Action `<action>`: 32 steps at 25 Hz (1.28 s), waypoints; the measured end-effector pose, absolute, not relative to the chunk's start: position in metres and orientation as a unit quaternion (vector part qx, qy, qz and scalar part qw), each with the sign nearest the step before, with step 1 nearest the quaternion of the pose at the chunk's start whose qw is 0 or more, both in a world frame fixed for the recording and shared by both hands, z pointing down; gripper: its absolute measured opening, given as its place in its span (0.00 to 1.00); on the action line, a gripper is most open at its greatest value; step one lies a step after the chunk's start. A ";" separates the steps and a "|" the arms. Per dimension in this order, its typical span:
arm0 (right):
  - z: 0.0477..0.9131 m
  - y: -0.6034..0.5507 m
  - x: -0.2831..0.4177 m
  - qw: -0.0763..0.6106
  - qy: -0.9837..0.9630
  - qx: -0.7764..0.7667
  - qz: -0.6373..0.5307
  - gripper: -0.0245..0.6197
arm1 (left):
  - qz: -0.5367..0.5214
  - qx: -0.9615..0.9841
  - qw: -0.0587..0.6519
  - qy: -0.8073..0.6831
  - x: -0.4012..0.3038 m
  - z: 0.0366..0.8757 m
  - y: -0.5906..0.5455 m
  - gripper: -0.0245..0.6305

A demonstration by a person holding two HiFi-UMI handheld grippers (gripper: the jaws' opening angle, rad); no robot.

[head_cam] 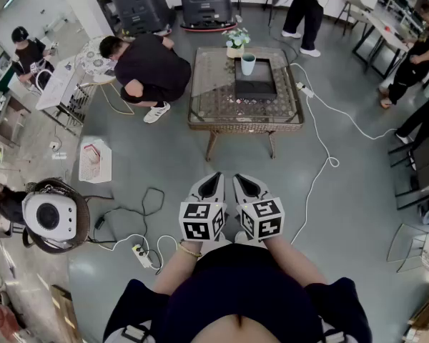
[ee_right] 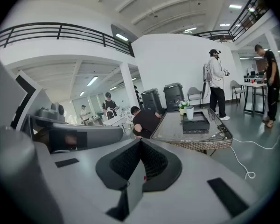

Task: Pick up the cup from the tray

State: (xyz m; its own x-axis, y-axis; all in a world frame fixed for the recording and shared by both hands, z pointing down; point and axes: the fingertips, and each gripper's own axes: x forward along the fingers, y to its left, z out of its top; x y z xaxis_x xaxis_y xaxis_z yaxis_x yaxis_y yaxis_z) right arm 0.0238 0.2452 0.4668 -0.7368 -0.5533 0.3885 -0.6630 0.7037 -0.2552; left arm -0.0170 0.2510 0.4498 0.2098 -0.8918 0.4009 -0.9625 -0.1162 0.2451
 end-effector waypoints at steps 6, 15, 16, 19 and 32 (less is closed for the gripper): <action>0.470 0.246 0.020 0.146 -0.913 0.330 0.189 0.05 | 0.080 0.742 0.232 -0.624 -0.020 0.454 0.251 0.05; 0.472 0.248 0.014 0.149 -0.915 0.323 0.189 0.05 | 0.081 0.740 0.231 -0.626 -0.024 0.455 0.250 0.05; 0.472 0.248 0.012 0.149 -0.916 0.322 0.189 0.05 | 0.081 0.740 0.231 -0.626 -0.025 0.455 0.251 0.05; 0.472 0.250 0.010 0.150 -0.916 0.320 0.189 0.05 | 0.082 0.740 0.231 -0.626 -0.026 0.455 0.252 0.05; 0.475 0.259 -0.013 0.145 -0.913 0.327 0.196 0.05 | 0.082 0.743 0.234 -0.622 -0.054 0.459 0.263 0.05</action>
State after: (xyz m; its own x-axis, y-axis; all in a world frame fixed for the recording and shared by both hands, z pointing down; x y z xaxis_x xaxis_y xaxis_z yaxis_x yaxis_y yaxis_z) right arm -0.0134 0.2592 0.4746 -0.7443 -0.5402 0.3928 -0.6539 0.7090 -0.2641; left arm -0.0540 0.2631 0.4594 0.2127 -0.8857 0.4126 -0.9622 -0.1163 0.2463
